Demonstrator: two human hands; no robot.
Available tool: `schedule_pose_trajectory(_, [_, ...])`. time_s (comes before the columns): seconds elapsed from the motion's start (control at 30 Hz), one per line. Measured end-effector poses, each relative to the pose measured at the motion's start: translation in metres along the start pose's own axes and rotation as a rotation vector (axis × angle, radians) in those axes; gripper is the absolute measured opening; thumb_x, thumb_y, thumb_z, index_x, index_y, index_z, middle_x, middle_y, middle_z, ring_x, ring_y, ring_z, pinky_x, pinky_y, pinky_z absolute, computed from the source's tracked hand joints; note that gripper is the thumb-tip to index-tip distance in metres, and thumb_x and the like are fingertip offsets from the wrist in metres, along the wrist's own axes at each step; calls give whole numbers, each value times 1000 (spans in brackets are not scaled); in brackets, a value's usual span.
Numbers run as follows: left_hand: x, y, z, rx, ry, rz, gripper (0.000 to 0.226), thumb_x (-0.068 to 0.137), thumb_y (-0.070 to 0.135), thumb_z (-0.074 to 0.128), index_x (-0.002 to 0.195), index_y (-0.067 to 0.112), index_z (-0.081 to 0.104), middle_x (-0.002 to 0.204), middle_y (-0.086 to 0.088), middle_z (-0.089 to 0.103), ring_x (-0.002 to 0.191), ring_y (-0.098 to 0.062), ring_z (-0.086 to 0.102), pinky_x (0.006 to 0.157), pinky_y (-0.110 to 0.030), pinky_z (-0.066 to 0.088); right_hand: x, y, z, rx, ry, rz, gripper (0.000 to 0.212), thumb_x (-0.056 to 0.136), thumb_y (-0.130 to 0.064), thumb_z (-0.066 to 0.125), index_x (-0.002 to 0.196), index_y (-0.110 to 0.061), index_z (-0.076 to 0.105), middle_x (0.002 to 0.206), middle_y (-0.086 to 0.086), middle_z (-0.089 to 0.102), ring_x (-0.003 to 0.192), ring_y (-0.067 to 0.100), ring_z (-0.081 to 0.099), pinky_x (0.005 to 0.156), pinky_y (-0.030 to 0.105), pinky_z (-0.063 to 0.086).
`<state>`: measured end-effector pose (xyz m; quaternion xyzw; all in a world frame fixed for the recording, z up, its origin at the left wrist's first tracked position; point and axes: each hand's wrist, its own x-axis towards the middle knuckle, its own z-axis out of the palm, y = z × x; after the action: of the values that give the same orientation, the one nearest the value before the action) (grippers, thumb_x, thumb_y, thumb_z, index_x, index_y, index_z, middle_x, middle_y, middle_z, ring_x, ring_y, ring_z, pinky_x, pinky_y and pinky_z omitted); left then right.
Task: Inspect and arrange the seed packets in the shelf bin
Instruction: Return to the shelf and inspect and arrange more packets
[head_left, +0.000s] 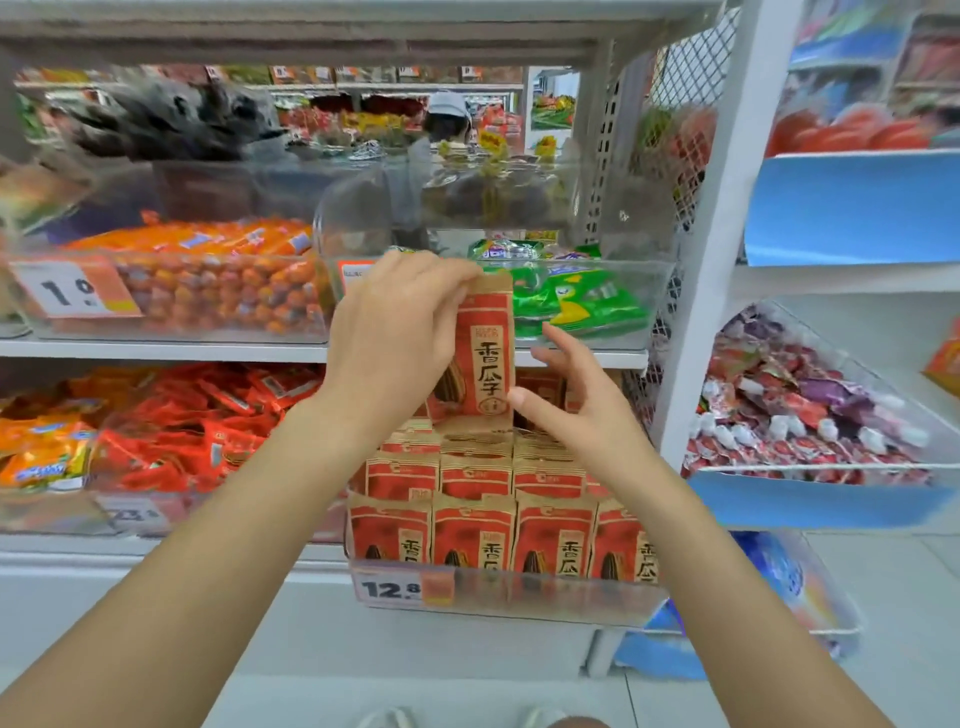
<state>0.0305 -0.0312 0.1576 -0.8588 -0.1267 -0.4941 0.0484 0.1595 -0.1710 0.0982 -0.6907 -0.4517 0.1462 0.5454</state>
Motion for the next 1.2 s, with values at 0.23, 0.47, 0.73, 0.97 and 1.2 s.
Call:
schedule_pose_trajectory(0.23, [-13,-3,11,-567,-78,-344,25,91,14,63,114,22,68,103,9,67,85,-3,60,84,-21,49,-1,-7,17,218,32,-46,17,91,-17,67,107,-20,69,100,-3,76,94,10,71,82,31,59])
schedule_pose_trajectory(0.47, [-53,0,30,-988,-178,-998,45,89,29,68,128,29,47,125,6,62,98,-6,66,83,-25,53,-8,-3,24,326,61,90,10,89,-19,66,98,-16,70,85,3,77,72,18,74,61,30,57])
schedule_pose_trajectory(0.73, [-83,23,46,-1242,-506,-990,42,76,32,68,116,20,63,104,3,76,94,-16,73,82,-33,57,-16,22,23,439,214,181,22,81,-36,61,86,-19,73,72,9,75,58,20,71,50,30,58])
schedule_pose_trajectory(0.97, [-89,22,47,-1268,-471,-939,37,76,28,79,110,23,65,98,0,77,86,-20,75,70,-27,59,-19,19,31,476,273,173,24,79,-42,59,79,-26,77,72,7,75,59,18,71,50,29,57])
schedule_pose_trajectory(1.2, [-81,21,39,-1266,-338,-895,38,73,30,70,110,19,65,95,1,77,83,-18,75,69,-28,60,-14,0,17,366,142,159,26,92,-35,52,96,-23,75,85,1,77,76,14,74,60,19,54])
